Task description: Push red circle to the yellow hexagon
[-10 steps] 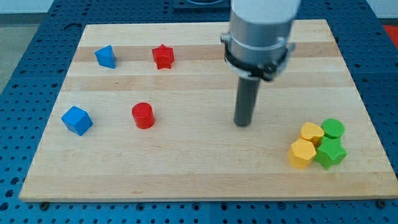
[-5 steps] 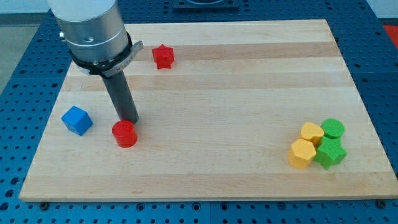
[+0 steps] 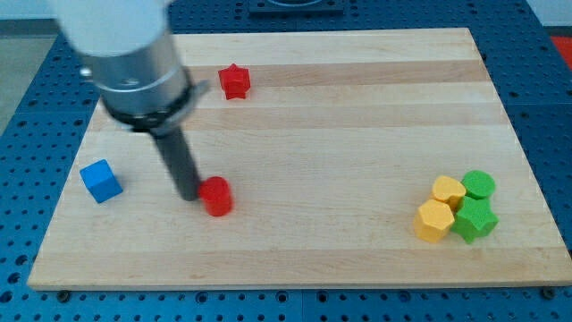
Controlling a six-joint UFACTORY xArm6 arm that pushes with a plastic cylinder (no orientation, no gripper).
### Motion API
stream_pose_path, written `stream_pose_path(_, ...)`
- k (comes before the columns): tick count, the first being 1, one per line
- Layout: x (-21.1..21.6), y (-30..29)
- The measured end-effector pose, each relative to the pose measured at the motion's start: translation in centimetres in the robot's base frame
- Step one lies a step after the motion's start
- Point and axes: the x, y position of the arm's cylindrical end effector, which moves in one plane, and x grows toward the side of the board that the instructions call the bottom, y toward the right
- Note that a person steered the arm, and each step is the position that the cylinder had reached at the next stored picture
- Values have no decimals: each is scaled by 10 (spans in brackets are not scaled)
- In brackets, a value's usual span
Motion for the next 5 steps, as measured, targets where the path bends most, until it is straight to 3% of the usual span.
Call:
stream_pose_path(1,7,52)
stream_pose_path(3,28,34)
stream_pose_path(5,33,102)
